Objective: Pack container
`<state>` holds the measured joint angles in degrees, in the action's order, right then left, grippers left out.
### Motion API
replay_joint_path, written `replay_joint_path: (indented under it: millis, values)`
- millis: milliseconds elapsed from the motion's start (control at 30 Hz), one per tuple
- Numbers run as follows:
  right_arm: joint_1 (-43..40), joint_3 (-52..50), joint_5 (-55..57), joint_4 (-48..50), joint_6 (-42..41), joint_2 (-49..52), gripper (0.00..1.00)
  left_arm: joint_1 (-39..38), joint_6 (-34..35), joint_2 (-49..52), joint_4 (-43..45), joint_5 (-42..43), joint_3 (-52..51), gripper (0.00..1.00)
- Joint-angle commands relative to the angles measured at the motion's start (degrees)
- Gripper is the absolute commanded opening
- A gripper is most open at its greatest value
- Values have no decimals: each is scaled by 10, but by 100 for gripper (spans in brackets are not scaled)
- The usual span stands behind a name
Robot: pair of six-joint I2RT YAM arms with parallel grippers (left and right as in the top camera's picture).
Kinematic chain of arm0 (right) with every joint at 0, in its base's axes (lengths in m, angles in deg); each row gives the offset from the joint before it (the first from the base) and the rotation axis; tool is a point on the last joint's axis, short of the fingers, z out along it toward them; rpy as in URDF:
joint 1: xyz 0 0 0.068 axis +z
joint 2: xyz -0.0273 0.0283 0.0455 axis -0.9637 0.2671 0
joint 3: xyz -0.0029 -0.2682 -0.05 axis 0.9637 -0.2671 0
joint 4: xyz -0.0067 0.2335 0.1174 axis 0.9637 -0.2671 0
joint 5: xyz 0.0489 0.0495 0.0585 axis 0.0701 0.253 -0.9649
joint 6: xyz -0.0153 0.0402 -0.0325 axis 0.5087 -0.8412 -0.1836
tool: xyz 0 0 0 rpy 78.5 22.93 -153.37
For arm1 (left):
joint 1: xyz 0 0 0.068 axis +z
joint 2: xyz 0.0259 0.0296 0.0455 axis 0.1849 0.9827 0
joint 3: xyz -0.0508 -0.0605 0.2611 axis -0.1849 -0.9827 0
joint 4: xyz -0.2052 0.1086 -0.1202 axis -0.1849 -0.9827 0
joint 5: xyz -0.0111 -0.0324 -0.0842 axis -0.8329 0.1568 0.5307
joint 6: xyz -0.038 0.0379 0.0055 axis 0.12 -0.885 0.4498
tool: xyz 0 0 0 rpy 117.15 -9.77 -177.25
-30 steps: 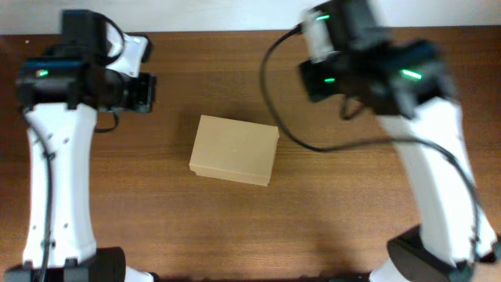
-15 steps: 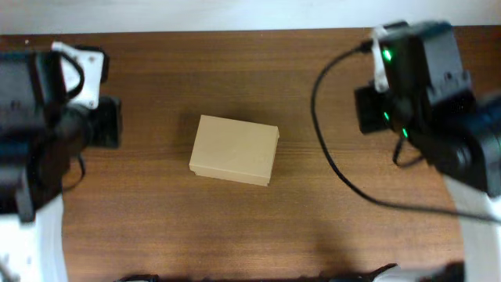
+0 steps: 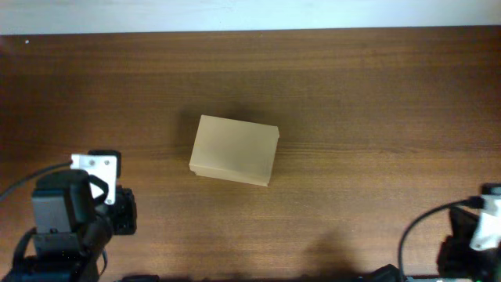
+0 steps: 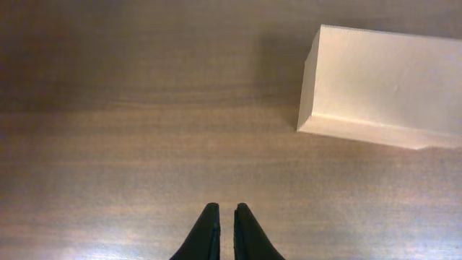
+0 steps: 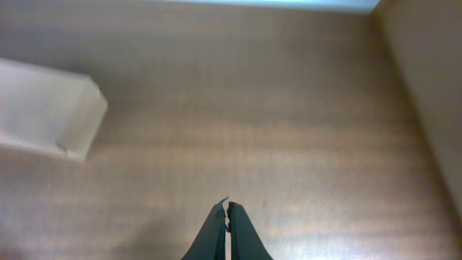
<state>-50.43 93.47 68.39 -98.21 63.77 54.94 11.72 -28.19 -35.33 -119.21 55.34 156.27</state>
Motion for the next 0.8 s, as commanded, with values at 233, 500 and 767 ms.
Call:
replay_joint_path:
  millis: [233, 500, 767]
  values:
    - [-2, -87, -12, 18, -27, 17, 99, 1, 18, -21, 42, -13, -59, 100]
    - [-2, -87, -12, 20, -27, 21, 99, 1, 18, -21, 42, -13, -59, 100]
    - [-2, -87, -12, 19, -27, 21, 99, 1, 18, -21, 42, -13, -59, 100]
